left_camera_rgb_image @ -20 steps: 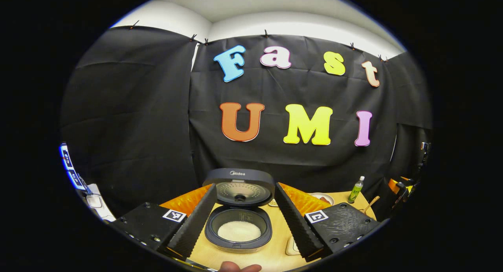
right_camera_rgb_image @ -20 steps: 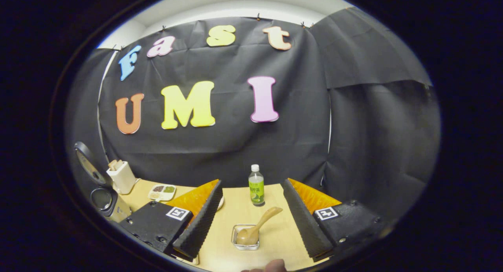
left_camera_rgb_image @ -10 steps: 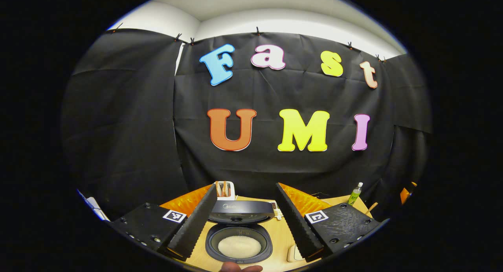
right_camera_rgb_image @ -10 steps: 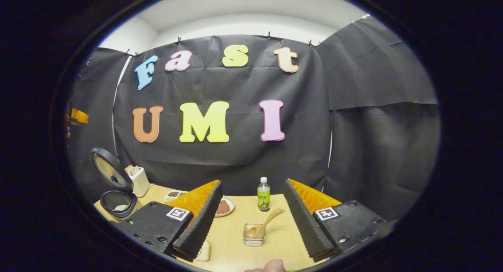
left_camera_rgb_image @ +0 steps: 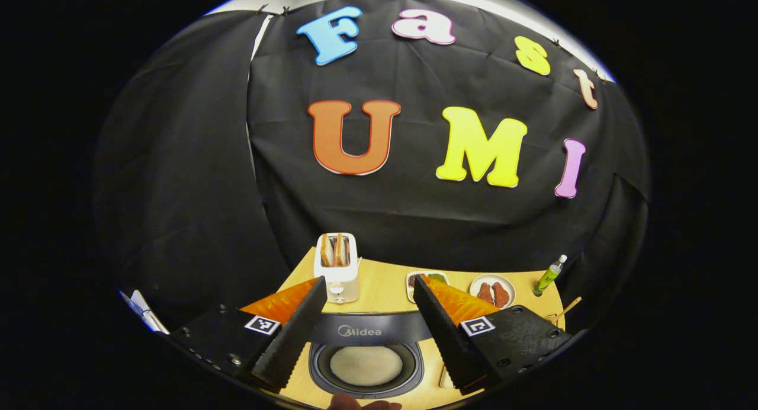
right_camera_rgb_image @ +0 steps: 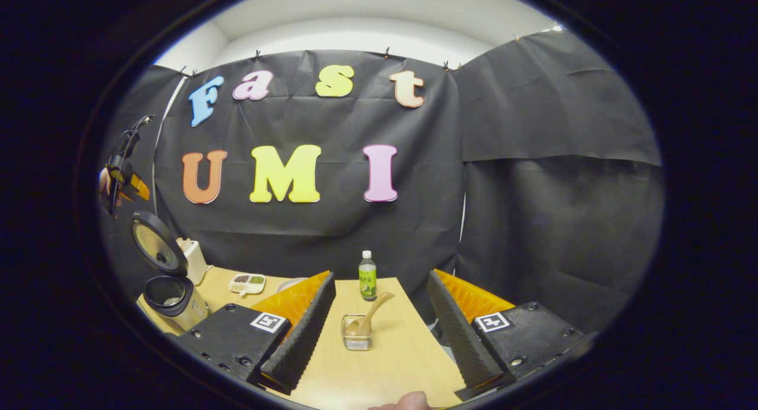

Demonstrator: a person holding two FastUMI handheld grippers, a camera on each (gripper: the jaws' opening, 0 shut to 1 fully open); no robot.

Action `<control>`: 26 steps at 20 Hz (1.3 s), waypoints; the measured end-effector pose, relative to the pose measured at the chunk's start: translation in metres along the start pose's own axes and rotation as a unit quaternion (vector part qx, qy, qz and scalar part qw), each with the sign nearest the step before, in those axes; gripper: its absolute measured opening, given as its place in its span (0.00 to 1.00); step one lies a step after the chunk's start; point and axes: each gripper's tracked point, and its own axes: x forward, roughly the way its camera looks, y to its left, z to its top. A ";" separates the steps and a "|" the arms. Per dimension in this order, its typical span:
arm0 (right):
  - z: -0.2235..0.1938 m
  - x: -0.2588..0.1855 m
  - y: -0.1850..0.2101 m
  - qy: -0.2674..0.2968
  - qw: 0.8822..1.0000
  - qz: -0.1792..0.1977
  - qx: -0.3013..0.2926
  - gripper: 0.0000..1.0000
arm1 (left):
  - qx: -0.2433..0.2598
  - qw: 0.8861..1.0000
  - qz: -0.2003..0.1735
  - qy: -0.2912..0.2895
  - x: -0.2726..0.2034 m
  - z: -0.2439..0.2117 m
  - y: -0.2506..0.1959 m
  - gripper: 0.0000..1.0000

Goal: Close the left gripper, press the button to open the rice cooker; take a wooden spoon from the chopstick holder with the right hand, scoop a spoonful of rice and pour it into the rice cooker, then put the wooden spoon back into the chopstick holder.

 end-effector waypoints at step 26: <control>0.002 -0.032 0.097 0.012 0.996 0.084 0.012 1.00 | 0.008 0.997 -0.017 0.072 -0.040 -0.166 0.001 1.00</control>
